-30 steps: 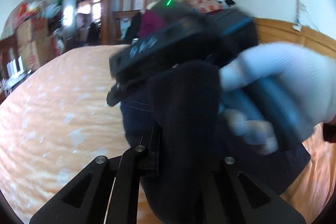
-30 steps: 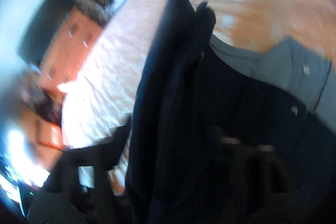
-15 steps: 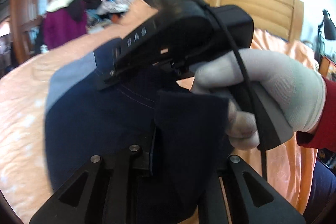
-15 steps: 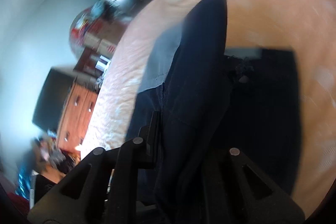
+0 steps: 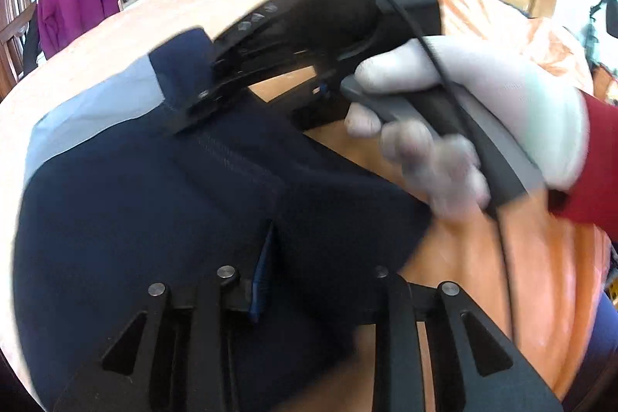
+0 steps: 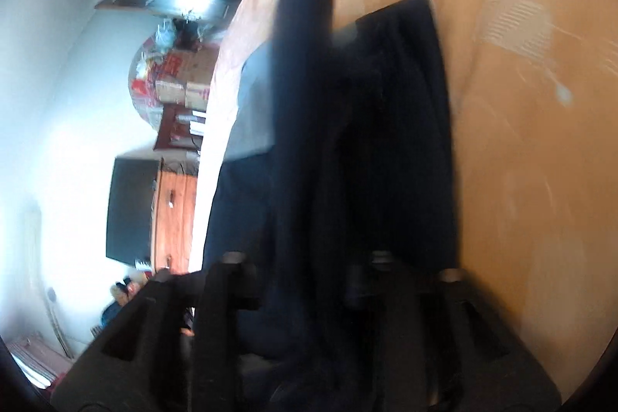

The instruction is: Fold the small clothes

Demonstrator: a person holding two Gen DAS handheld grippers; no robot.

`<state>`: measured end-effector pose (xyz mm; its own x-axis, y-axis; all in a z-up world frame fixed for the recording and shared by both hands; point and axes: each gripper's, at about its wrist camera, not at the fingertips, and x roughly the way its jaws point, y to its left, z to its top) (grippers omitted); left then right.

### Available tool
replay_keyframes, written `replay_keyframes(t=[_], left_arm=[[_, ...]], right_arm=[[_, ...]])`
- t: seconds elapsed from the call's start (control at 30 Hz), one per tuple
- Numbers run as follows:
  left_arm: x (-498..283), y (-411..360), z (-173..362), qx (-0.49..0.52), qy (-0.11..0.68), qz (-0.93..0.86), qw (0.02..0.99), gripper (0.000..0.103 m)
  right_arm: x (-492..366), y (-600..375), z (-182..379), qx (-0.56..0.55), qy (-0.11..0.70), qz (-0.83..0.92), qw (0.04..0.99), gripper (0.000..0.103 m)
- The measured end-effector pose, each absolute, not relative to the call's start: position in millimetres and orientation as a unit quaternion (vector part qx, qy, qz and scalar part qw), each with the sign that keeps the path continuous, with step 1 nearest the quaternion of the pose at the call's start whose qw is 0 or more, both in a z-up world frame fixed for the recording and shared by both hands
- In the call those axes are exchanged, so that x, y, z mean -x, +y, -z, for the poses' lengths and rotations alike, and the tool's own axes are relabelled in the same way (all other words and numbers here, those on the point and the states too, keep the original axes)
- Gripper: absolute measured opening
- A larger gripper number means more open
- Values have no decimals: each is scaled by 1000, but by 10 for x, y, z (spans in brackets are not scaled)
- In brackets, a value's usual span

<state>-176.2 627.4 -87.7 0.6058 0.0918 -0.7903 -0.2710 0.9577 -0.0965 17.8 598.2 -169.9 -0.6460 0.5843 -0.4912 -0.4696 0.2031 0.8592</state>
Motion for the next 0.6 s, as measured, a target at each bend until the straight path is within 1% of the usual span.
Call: replay_keyframes(t=[0.03,0.13,0.27,0.33,0.43,0.47,0.53,0.6], left_arm=[[1880,6249,818,104,424,-103,894,31],[2472,6168,527,117,388,-134,904,31],[3107,6265,351,129,366,-206,898,32],[3315,6273,311,137,363,-244,889,33],[3558,6398,476,135,381,-278,872,36],[3619,6296,535,140,382,-282,869,36],[3613,6333,627,148,387,-283,865,36],[3441,6363,705,149,392,-278,864,37]], right_arm=[[-142,5882,1636,-37,652,-633,416,57],[-25,5632,1560,-19,650,-636,415,60],[129,5350,1518,-21,657,-632,411,62],[227,5292,1498,-17,658,-632,410,67],[313,5308,1566,-13,670,-627,398,69],[326,5311,1585,-14,672,-627,395,69],[328,5306,1605,-18,674,-625,394,75],[315,5306,1595,-26,676,-622,394,76]])
